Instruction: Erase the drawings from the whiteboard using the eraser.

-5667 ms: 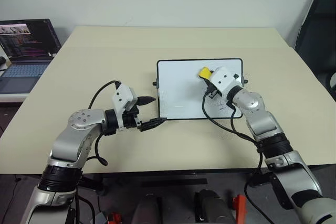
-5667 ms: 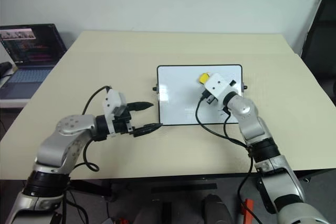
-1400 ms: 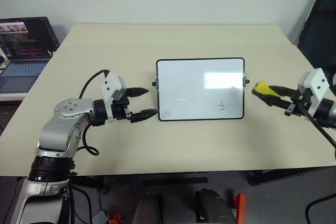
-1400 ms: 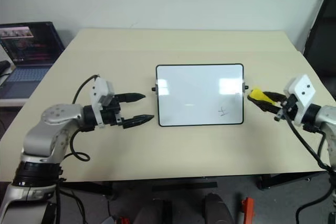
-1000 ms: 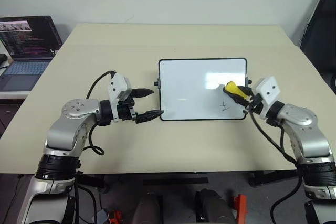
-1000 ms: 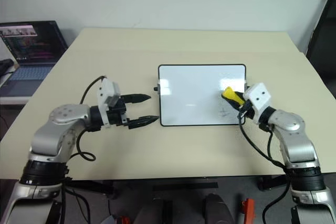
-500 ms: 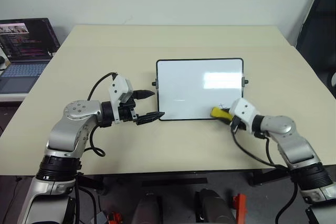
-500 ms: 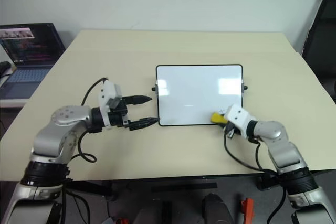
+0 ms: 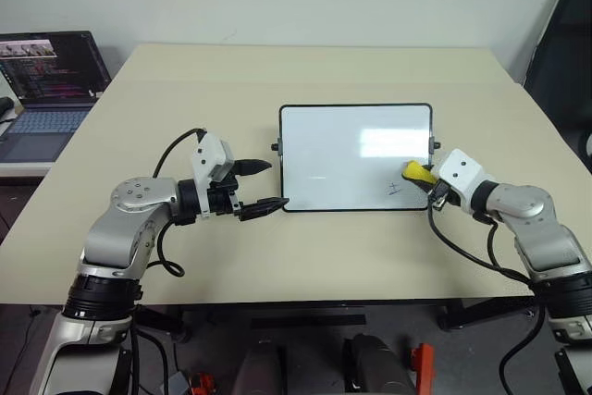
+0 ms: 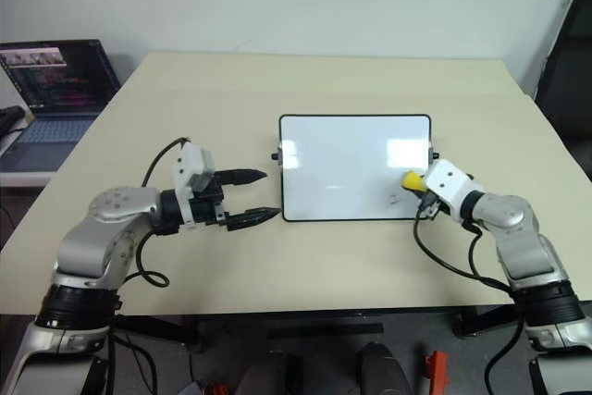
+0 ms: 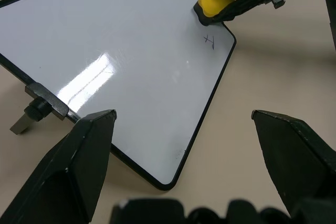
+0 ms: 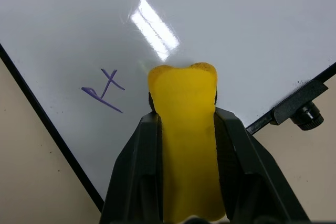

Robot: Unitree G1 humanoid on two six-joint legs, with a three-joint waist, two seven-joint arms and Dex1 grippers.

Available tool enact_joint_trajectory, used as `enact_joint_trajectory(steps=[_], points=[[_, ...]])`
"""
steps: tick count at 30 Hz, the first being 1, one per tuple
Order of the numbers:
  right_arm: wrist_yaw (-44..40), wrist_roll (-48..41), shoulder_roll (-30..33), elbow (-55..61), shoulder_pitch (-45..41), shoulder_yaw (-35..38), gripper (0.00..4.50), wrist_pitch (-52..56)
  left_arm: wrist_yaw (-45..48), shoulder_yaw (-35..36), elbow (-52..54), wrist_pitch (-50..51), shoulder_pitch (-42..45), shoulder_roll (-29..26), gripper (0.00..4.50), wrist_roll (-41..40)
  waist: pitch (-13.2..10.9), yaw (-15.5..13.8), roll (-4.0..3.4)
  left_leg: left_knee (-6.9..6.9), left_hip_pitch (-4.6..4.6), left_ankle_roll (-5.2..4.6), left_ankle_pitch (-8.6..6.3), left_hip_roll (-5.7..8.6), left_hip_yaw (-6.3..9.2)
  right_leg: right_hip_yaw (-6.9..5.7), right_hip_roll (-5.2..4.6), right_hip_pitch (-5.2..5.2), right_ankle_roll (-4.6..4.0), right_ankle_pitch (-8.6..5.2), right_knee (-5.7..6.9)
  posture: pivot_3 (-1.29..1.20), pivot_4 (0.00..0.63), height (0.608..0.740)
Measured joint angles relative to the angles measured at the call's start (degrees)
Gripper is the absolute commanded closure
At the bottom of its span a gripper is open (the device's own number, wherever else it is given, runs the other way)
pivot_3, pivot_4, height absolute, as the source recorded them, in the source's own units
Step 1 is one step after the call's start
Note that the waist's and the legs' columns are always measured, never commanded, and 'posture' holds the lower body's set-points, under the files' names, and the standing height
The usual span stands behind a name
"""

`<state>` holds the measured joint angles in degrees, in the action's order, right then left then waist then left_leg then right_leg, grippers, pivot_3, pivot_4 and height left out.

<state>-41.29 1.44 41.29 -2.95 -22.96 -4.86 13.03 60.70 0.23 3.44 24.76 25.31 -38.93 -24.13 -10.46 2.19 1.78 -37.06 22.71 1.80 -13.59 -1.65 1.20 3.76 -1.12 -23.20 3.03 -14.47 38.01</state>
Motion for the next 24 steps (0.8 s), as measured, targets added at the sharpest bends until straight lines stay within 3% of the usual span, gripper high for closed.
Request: enact_joint_trajectory(steps=[8, 18, 24], points=[[-5.39, -2.83, -4.06, 10.27, 7.16, -6.03, 3.54, 6.53, 0.15, -0.15, -0.13, 0.00, 1.39, 0.05, 0.00, 0.26, -0.01, 0.45, -0.01, 0.02, 0.04, 0.00, 0.00, 0.00, 0.00, 0.02, 0.01, -0.06, -0.01, -0.01, 0.00, 0.00, 0.150, 0.740], [4.31, 1.71, -3.63, 3.34, -2.22, -2.18, 3.54, 6.15, 0.16, -0.33, -0.83, -0.01, 1.53, 0.04, 0.00, 0.38, 0.02, 0.56, 0.03, 0.00, 0.02, 0.01, 0.01, 0.00, 0.00, 0.00, 0.01, -0.04, 0.01, 0.04, -0.01, 0.00, 0.150, 0.740], [4.20, 1.77, -3.59, 3.83, -0.46, -1.41, 3.54, 5.32, 0.09, -0.59, -0.83, -0.03, 1.51, 0.05, 0.00, 0.44, 0.08, 0.52, 0.13, 0.01, 0.02, 0.00, 0.01, -0.01, 0.01, 0.00, 0.01, -0.02, 0.00, 0.04, -0.02, 0.00, 0.150, 0.740]])
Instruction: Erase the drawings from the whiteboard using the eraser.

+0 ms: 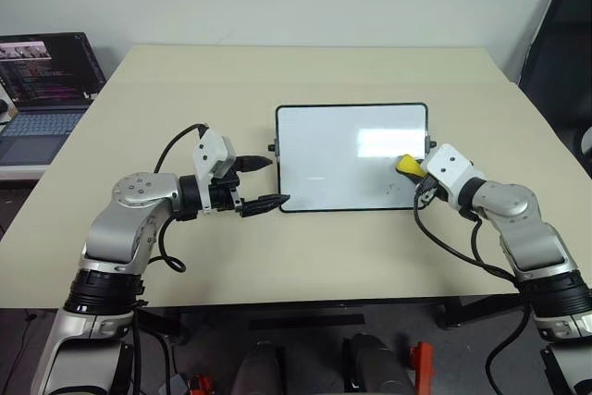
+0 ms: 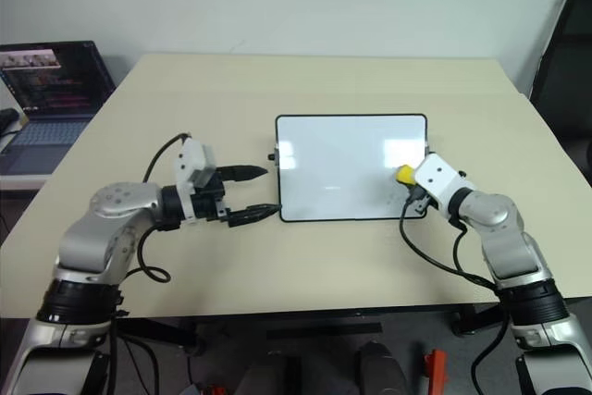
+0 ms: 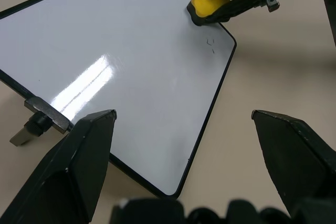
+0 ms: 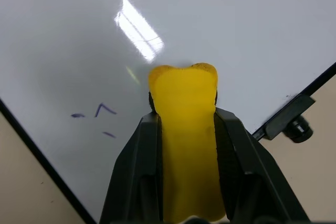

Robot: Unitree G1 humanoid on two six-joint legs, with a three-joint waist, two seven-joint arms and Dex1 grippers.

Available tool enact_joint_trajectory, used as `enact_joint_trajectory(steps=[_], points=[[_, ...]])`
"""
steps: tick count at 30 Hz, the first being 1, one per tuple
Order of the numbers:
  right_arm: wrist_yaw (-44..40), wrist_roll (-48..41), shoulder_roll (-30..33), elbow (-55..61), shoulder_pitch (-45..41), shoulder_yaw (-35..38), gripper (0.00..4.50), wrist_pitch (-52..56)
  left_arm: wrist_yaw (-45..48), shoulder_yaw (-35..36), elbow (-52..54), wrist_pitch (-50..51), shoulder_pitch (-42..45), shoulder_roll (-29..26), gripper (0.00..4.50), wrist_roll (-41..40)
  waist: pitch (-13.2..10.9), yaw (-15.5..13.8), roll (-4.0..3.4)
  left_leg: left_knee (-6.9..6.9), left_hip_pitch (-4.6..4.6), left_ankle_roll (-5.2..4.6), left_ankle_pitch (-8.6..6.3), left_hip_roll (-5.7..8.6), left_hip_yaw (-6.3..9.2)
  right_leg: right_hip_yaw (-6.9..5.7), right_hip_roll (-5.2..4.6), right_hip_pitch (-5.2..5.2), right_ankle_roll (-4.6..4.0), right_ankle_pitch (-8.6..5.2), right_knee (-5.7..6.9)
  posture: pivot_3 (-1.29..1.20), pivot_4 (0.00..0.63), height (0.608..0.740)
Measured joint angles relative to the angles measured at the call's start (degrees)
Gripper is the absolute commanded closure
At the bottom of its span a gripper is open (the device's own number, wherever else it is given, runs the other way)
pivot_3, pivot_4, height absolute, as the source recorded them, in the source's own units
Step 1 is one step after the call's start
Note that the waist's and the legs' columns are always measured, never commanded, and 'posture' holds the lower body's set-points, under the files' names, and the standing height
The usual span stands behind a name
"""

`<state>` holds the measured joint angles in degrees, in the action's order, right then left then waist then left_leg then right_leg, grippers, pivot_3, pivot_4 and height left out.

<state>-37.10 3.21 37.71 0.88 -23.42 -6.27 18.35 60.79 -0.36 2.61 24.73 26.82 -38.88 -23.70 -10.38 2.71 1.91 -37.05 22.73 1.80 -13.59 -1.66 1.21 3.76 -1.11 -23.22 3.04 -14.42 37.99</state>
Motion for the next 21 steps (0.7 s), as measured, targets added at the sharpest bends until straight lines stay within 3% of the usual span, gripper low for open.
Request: enact_joint_trajectory(steps=[6, 10, 17, 21], points=[[-7.45, -4.46, -0.41, 4.58, 5.16, -2.56, 3.54, 3.99, 0.02, -0.04, -0.01, -0.13, -0.03, 0.00, 0.00, 0.01, 0.00, 0.44, 0.00, 0.01, -0.01, 0.00, 0.00, -0.01, -0.01, 0.02, 0.01, 0.00, 0.02, -0.01, 0.01, 0.00, 0.150, 0.740], [-7.67, -4.31, -0.63, 4.11, 5.31, -3.01, 3.54, 3.69, 0.03, -0.04, -0.13, -0.25, -0.03, 0.00, 0.00, 0.06, 0.00, 0.46, 0.00, 0.01, -0.01, 0.00, 0.00, -0.01, 0.00, 0.01, 0.01, 0.00, 0.07, -0.05, 0.01, 0.00, 0.150, 0.740], [5.04, 1.36, -2.45, -4.47, -2.39, -0.48, 3.54, -2.88, 0.09, -0.41, -0.41, -0.55, -0.04, 0.01, 0.00, 0.25, 0.02, 0.55, 0.03, -0.02, -0.14, 0.02, 0.20, 0.00, -0.18, 0.21, 0.01, 0.03, 0.22, 0.11, -0.02, 0.00, 0.150, 0.740], [5.84, 2.23, -2.46, -4.99, -2.37, 0.17, 3.54, -3.50, 0.10, -0.43, -0.58, -0.99, -0.04, 0.01, 0.00, 0.28, 0.05, 0.46, 0.09, -0.02, -0.14, 0.01, 0.21, 0.00, -0.20, 0.24, 0.01, 0.04, 0.27, 0.14, -0.02, 0.00, 0.150, 0.740]])
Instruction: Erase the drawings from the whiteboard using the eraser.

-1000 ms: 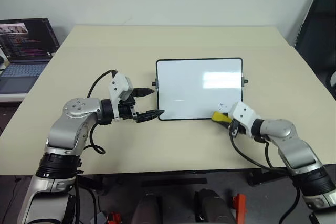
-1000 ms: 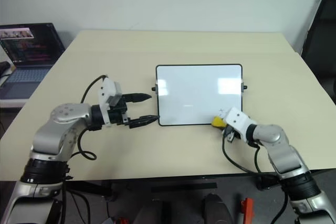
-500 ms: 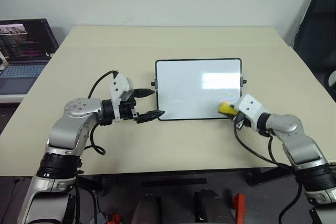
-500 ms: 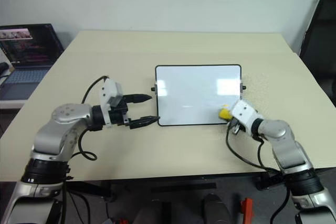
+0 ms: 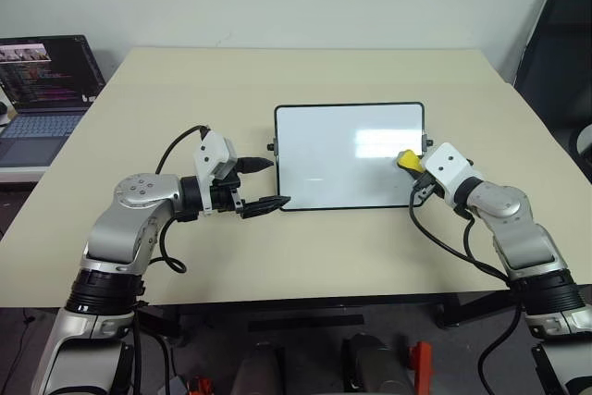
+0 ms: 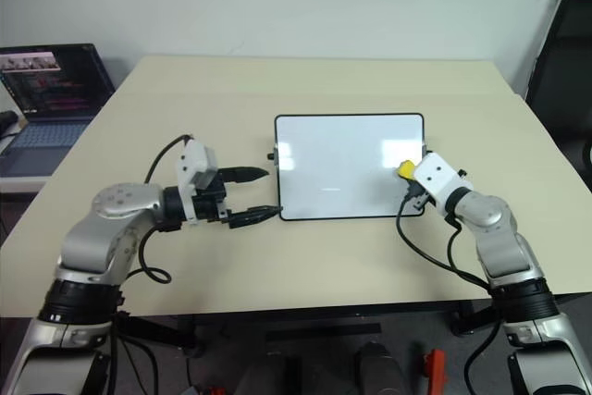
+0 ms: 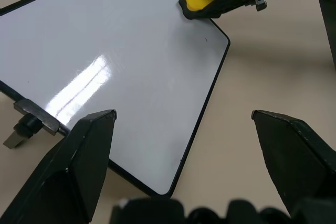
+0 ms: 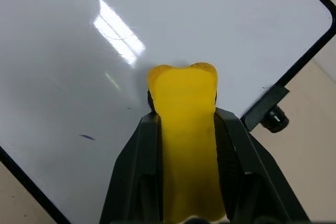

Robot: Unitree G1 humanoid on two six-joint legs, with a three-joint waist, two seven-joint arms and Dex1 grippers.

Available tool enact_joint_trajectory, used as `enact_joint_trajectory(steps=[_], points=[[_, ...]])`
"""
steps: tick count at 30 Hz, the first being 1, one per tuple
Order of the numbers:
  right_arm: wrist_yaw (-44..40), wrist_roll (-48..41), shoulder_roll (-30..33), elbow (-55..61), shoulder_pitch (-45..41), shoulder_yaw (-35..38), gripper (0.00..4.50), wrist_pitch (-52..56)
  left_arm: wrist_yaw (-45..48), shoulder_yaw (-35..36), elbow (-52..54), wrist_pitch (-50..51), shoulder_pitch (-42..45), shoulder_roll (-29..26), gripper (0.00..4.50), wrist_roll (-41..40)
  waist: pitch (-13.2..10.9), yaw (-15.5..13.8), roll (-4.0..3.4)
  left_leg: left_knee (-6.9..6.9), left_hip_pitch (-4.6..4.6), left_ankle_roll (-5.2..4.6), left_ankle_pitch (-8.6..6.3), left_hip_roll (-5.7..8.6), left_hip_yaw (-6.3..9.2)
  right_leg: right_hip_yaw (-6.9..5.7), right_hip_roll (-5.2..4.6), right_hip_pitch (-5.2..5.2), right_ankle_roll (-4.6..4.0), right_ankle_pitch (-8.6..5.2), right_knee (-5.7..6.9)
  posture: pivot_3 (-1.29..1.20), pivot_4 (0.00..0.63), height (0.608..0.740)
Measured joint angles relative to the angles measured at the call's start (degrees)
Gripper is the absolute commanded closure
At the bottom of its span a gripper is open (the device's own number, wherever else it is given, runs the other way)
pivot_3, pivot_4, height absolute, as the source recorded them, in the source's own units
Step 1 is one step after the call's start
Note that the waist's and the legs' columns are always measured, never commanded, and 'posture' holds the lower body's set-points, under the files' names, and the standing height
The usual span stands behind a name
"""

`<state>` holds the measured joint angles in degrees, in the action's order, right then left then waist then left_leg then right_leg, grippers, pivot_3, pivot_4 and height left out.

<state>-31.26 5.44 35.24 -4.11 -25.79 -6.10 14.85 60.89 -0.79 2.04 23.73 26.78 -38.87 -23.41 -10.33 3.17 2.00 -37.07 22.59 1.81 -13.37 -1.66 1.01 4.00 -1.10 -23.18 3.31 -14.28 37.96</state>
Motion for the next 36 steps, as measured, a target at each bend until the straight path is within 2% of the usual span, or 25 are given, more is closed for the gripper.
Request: enact_joint_trajectory(steps=[2, 6, 9, 13, 17, 20, 23, 26, 28, 31, 33, 36], points=[[-1.49, -0.21, 0.17, 1.00, 0.90, 0.10, 3.54, 0.44, 0.01, -0.02, -0.04, -0.24, 0.00, 0.01, 0.00, 0.00, 0.02, -0.07, 0.02, 0.01, 0.00, 0.00, 0.00, 0.00, 0.00, -0.01, 0.00, 0.00, 0.03, 0.01, 0.00, 0.00, 0.150, 0.740], [-10.78, -4.66, 2.13, 7.98, 7.64, -1.78, 3.54, 5.66, 0.00, -0.04, -0.33, -0.35, -0.15, -0.02, 0.00, 0.02, 0.04, -0.14, 0.05, 0.08, 0.03, -0.01, -0.01, -0.02, 0.07, -0.06, 0.01, -0.03, -0.02, -0.05, -0.01, 0.00, 0.150, 0.740], [-14.70, -6.83, 2.80, 10.47, 9.72, -3.01, 3.54, 9.26, 0.02, -0.08, -0.34, -0.37, -0.10, 0.01, 0.00, 0.02, 0.02, 0.21, 0.03, 0.08, 0.00, -0.01, -0.01, -0.02, -0.02, 0.02, 0.01, -0.05, 0.01, -0.04, 0.00, 0.00, 0.150, 0.740], [-15.09, -6.81, 3.59, 10.75, 9.38, -2.98, 3.54, 10.62, 0.05, -0.08, -0.39, -0.39, -0.12, 0.01, 0.00, 0.03, 0.03, -0.08, 0.04, 0.07, 0.03, -0.01, -0.01, -0.02, 0.06, -0.08, 0.01, -0.04, -0.01, -0.06, -0.02, 0.00, 0.150, 0.740], [-10.92, -5.59, 2.01, 7.33, 6.32, -2.58, 3.54, 8.25, 0.35, -0.15, -0.46, -0.40, -0.09, 0.02, 0.00, 0.05, 0.02, 0.20, 0.04, 0.04, 0.01, -0.01, -0.01, -0.01, -0.04, 0.02, 0.01, -0.04, 0.02, -0.02, -0.03, 0.00, 0.150, 0.740], [-11.43, -11.24, 0.86, 7.48, 6.01, 3.06, 3.54, 11.48, 0.84, -0.17, -0.44, -0.35, -0.05, 0.06, 0.00, -0.05, 0.01, -0.07, 0.03, 0.03, 0.06, -0.01, -0.01, -0.01, 0.00, -0.01, 0.01, -0.06, 0.03, -0.01, -0.02, 0.00, 0.150, 0.740], [-13.63, -25.41, -1.15, 11.60, 5.06, 14.28, 3.54, 18.24, 1.35, -0.25, -0.28, 0.05, 0.03, 0.42, 0.00, -0.56, -0.08, -0.36, -0.11, 0.06, 0.23, -0.01, -0.01, 0.00, 0.08, -0.06, 0.01, -0.14, -0.01, 0.01, -0.08, 0.00, 0.150, 0.740], [-8.17, -33.29, -2.23, 11.87, -2.27, 26.06, 3.54, 19.64, 2.07, -2.44, 0.64, 0.54, 0.16, 2.35, 0.00, -0.62, -0.11, -0.45, -0.16, 0.11, 0.29, 0.00, -0.03, 0.02, 0.08, -0.09, -0.03, -0.16, -0.10, 0.06, -0.20, 0.00, 0.150, 0.740], [-2.60, -32.77, 0.09, 8.57, -5.38, 31.46, 3.54, 18.19, 2.07, -4.65, 1.67, 1.06, 0.11, 4.89, 0.00, -0.72, -0.07, -0.99, -0.11, 0.13, 0.35, 0.01, -0.05, 0.01, 0.14, -0.21, -0.03, -0.14, -0.16, 0.06, -0.31, 0.00, 0.150, 0.740], [9.88, -28.42, 0.69, -2.93, -7.36, 36.45, 3.54, 18.55, 1.12, -7.31, 3.53, 2.14, -0.17, 10.24, 0.00, -1.61, 0.02, -1.73, 0.04, 0.13, 0.37, 0.01, -0.06, 0.04, 0.12, -0.22, -0.08, -0.09, -0.21, 0.06, -0.39, 0.00, 0.150, 0.740], [13.51, -25.44, 0.61, -7.75, -4.68, 35.30, 3.54, 20.18, 0.79, -9.28, 4.51, 2.48, -0.50, 12.87, 0.00, -1.89, 0.01, -1.63, 0.03, 0.17, 0.37, 0.01, -0.06, 0.05, 0.04, -0.11, -0.08, -0.13, -0.20, 0.05, -0.38, 0.00, 0.150, 0.740], [13.74, -21.90, 0.57, -12.25, -1.48, 29.62, 3.54, 21.79, -0.23, -10.31, 4.59, 3.18, -0.02, 14.79, 0.00, -1.94, -0.06, -0.78, -0.35, 0.19, 0.33, -0.01, -0.07, 0.05, -0.13, 0.09, -0.05, -0.24, -0.20, 0.02, -0.25, 0.00, 0.150, 0.740]])
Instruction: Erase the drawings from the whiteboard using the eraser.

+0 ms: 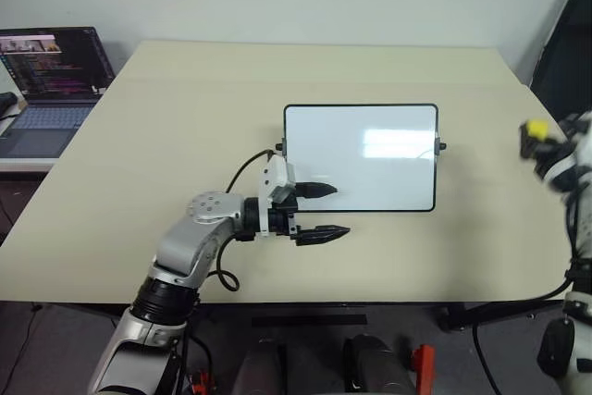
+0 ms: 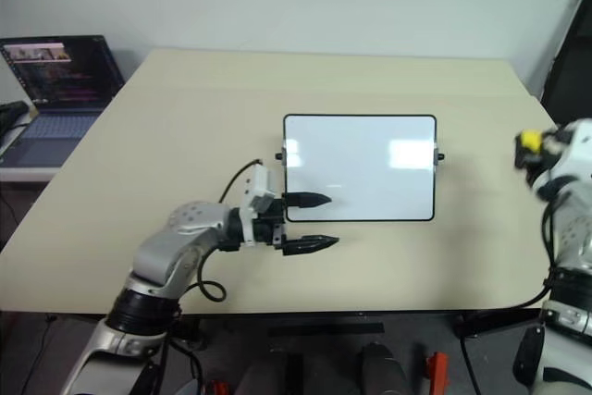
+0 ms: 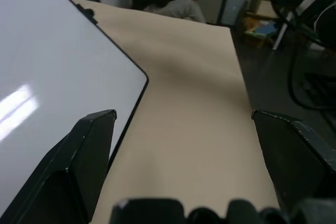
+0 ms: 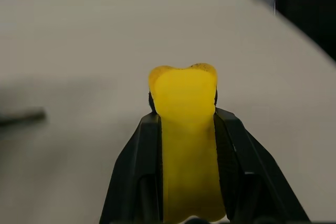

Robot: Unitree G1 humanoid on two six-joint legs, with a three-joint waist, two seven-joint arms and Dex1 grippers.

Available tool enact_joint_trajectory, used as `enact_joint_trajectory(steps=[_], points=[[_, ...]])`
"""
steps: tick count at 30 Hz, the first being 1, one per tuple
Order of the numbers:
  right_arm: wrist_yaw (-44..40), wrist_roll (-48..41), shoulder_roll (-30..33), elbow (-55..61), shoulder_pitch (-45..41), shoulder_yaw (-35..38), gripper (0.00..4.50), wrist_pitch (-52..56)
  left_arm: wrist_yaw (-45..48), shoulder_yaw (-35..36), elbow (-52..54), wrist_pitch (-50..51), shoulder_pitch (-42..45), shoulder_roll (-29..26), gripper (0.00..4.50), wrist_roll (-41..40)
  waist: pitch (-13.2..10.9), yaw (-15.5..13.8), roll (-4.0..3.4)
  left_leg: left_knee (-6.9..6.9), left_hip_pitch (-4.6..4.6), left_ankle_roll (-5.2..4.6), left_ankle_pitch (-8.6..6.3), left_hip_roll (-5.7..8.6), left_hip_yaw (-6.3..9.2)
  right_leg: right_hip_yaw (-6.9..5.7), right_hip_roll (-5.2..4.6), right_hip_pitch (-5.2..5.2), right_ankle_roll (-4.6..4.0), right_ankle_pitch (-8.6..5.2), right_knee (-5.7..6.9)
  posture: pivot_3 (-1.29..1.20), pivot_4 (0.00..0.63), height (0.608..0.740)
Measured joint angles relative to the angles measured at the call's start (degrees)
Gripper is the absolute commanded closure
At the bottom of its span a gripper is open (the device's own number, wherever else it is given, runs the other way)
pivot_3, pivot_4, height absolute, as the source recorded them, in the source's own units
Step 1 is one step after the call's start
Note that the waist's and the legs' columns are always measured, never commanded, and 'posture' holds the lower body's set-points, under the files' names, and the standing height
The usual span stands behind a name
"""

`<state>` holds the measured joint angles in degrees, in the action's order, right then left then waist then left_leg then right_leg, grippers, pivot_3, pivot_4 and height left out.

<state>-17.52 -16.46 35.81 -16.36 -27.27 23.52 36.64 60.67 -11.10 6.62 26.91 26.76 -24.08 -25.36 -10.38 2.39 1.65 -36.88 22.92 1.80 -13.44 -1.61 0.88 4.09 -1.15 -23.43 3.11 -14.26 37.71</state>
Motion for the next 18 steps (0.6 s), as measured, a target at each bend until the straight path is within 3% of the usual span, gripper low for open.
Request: enact_joint_trajectory(steps=[9, 15, 18], points=[[-4.89, 3.18, 2.41, -9.23, -3.42, -6.57, 3.54, -0.78, -0.76, -2.36, 0.16, 0.09, 1.07, 2.90, 0.00, 0.14, -0.01, 0.99, -0.22, -0.04, -0.04, 0.00, 0.00, 0.00, 0.00, 0.00, 0.04, 0.02, 0.04, -0.01, 0.03, 0.00, 0.150, 0.740], [-4.36, 5.26, 2.80, -14.50, -5.95, -7.72, 1.64, -1.39, -1.36, -2.44, 0.83, 0.09, 0.93, 2.92, 0.00, 0.13, -0.02, 0.84, -0.22, -0.03, -0.02, 0.00, 0.00, 0.00, 0.01, -0.01, 0.04, 0.02, 0.04, -0.01, 0.00, 0.00, 0.150, 0.740], [-3.79, 5.69, 2.80, -15.04, -6.10, -7.72, 0.47, -2.00, -1.42, -2.42, 0.99, 0.09, 0.93, 2.85, 0.00, 0.13, -0.02, 0.85, -0.22, -0.03, -0.02, 0.00, 0.00, 0.00, 0.01, -0.01, 0.04, 0.03, 0.04, -0.01, 0.00, 0.00, 0.150, 0.740]])
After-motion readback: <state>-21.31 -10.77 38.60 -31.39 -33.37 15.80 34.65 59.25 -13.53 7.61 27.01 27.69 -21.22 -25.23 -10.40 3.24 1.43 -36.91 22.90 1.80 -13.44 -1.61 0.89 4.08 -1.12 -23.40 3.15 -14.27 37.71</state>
